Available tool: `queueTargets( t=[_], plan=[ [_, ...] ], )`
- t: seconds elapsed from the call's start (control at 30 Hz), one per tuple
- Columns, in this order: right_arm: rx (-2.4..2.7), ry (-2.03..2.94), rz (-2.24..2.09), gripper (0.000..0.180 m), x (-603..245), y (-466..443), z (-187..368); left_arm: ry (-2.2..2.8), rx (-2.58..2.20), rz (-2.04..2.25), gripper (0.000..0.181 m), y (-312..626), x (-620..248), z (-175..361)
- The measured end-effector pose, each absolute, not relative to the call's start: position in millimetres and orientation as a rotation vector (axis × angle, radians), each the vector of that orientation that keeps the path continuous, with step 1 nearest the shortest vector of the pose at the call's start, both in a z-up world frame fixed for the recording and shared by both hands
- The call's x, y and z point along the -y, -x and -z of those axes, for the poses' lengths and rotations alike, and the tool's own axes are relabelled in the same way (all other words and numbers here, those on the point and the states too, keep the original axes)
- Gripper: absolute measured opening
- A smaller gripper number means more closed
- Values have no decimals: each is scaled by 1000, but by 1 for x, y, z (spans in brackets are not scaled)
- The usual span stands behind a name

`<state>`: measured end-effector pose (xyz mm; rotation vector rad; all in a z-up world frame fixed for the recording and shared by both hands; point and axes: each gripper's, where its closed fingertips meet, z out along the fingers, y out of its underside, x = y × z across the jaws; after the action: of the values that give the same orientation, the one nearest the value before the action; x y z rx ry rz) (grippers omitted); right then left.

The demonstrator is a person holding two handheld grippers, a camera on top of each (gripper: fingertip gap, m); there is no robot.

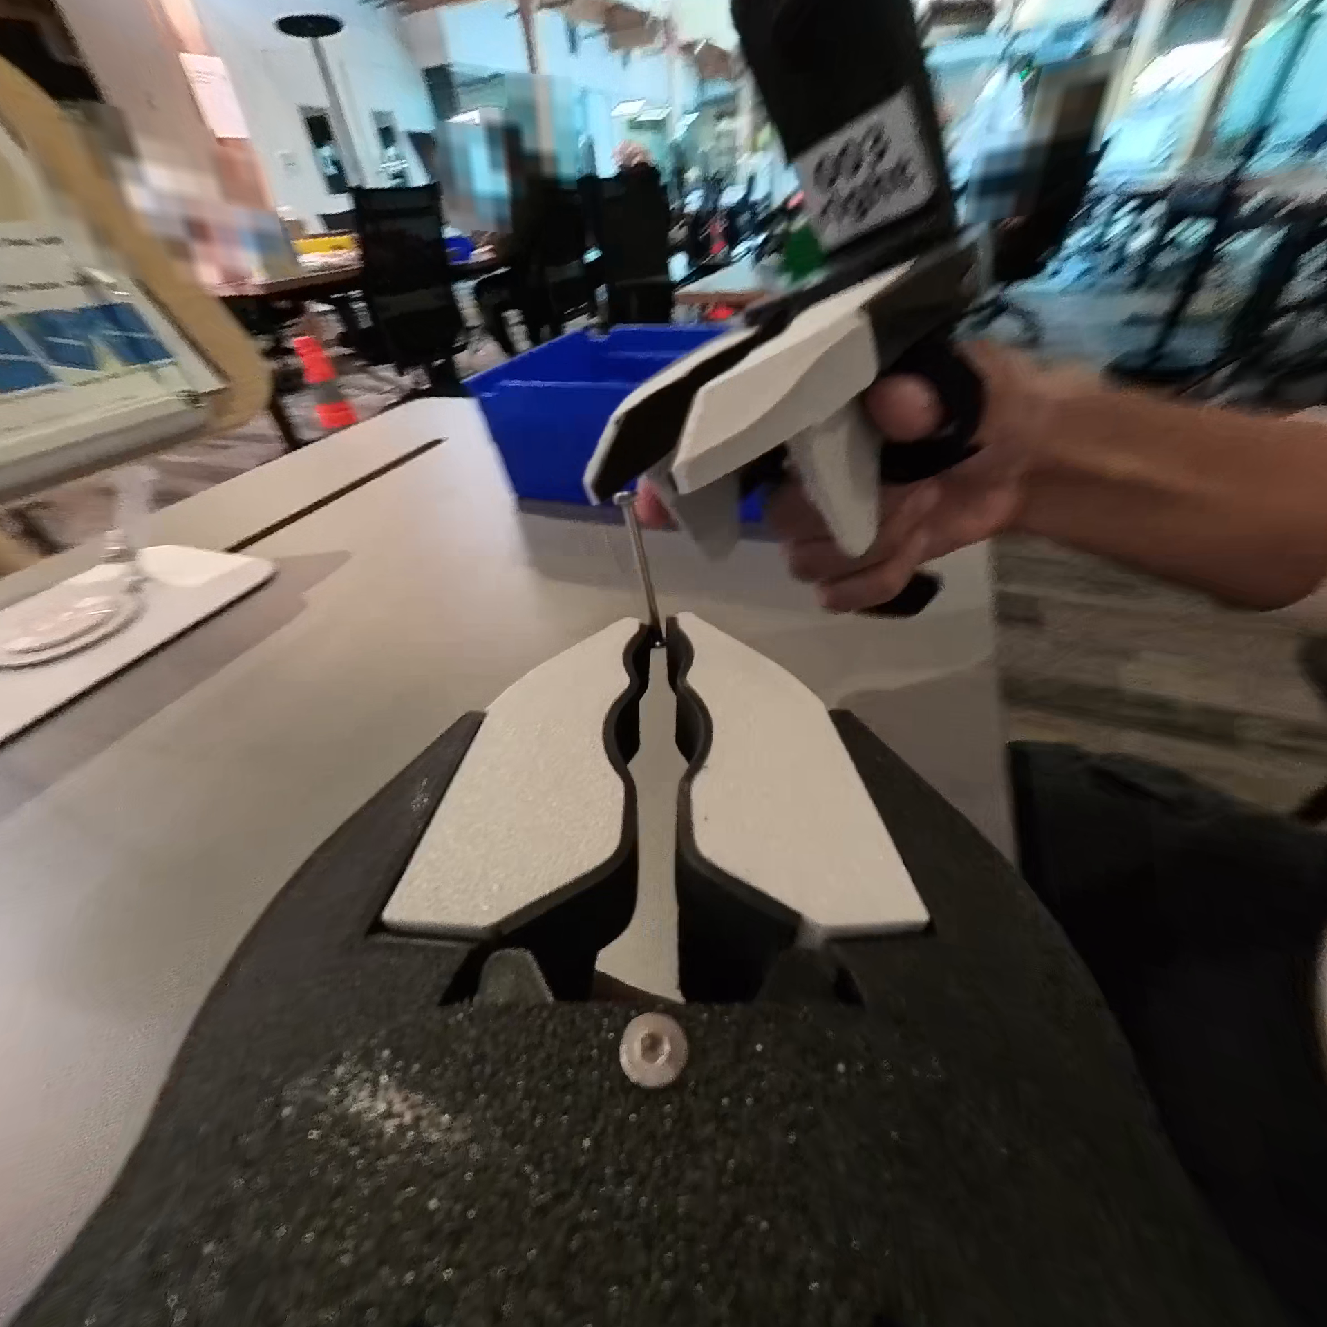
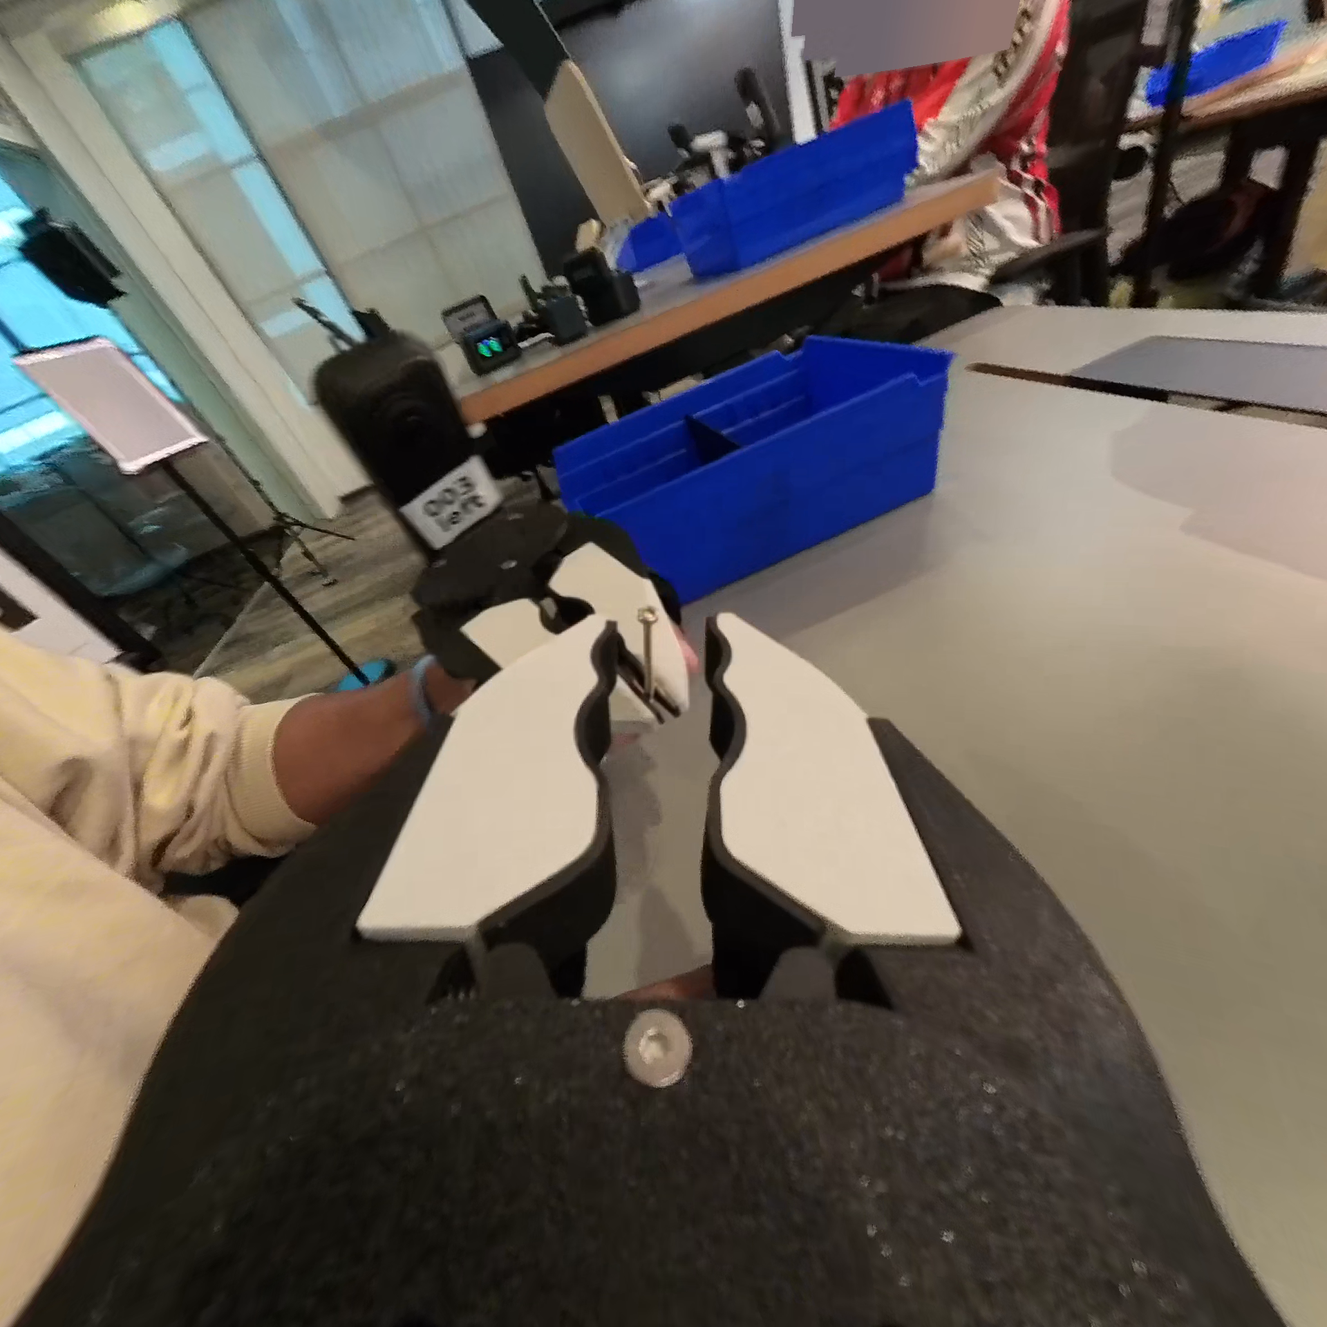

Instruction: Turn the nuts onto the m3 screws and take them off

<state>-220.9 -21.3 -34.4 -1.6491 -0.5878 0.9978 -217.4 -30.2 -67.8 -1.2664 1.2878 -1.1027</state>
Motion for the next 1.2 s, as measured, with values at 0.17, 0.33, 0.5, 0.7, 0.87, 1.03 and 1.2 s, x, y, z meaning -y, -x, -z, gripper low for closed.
queueTargets(
  t=[0.17, 0.33, 0.5, 0.7, 0.87, 1.03, 1.2],
  plan=[
    [631, 1482, -1183, 19, 36, 226, 15, 1215, -1289, 1371, 4, 224, 49, 52],
    [685, 1445, -1245, 17, 42, 236, 13, 1204, -1313, 1426, 4, 224, 58, 51],
    [693, 1448, -1263, 7, 42, 237, 16, 1205, -1323, 1429, 4, 222, 60, 53],
    [672, 1450, -1263, 3, 41, 232, 15, 1208, -1316, 1396, 4, 222, 57, 52],
    [622, 1465, -1215, 0, 35, 227, 16, 1229, -1299, 1240, 4, 218, 47, 53],
    [610, 1434, -1210, 8, 35, 225, 10, 1231, -1305, 1189, 4, 215, 47, 55],
    [584, 1455, -1134, 14, 31, 210, 10, 1229, -1286, 1229, 4, 217, 46, 53]
  ],
)
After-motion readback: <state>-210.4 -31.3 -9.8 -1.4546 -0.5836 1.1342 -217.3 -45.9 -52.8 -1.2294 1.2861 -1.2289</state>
